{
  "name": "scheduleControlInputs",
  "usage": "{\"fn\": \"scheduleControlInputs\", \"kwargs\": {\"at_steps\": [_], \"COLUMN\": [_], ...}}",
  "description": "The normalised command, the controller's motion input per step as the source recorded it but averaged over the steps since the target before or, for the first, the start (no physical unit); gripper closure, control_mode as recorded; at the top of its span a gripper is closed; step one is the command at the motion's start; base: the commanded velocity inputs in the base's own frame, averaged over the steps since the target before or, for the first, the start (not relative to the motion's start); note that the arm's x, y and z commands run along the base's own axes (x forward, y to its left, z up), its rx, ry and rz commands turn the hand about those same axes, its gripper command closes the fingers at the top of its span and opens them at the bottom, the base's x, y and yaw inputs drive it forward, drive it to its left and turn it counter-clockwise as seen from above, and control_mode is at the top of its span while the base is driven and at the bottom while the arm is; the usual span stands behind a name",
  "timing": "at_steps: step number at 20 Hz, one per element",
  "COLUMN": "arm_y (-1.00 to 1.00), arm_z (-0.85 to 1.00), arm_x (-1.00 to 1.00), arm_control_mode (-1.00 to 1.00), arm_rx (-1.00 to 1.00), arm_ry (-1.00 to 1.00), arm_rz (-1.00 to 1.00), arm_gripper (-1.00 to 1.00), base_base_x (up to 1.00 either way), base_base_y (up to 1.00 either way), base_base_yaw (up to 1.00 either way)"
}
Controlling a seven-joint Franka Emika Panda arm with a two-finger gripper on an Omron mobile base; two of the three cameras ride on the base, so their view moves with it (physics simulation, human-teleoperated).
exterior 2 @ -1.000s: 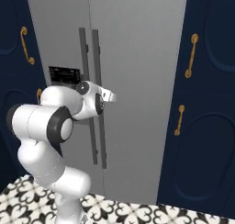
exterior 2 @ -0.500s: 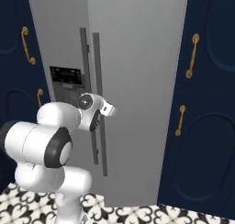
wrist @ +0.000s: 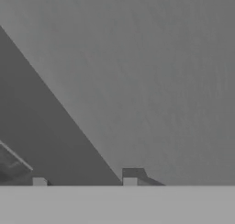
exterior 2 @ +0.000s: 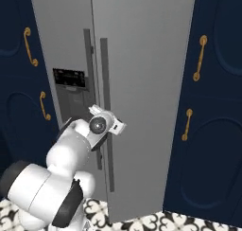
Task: Take the strawberry from the fridge and place it on top of the pancake, located on the dining counter.
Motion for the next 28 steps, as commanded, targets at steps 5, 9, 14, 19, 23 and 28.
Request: {"fn": "scheduleControlInputs", "kwargs": {"at_steps": [5, 9, 14, 19, 23, 28], "arm_y": [-1.00, -1.00, -1.00, -1.00, -1.00, -1.00], "arm_z": [0.17, 0.11, 0.01, 0.01, 0.01, 0.00], "arm_x": [-0.55, -0.59, -0.51, -0.50, -0.51, -0.48], "arm_control_mode": [-1.00, -1.00, -1.00, -1.00, -1.00, -1.00], "arm_rx": [0.00, 0.00, 0.00, 0.01, 0.03, 0.04], "arm_ry": [-0.16, -0.11, -0.17, -0.14, -0.10, -0.10], "arm_rz": [0.00, 0.00, 0.00, 0.00, 0.00, 0.00], "arm_gripper": [1.00, 1.00, 1.00, 1.00, 1.00, 1.00], "base_base_x": [0.00, 0.00, 0.00, 0.00, 0.00, 0.00], "base_base_y": [0.00, 0.00, 0.00, 0.00, 0.00, 0.00], "base_base_yaw": [0.00, 0.00, 0.00, 0.00, 0.00, 0.00]}}
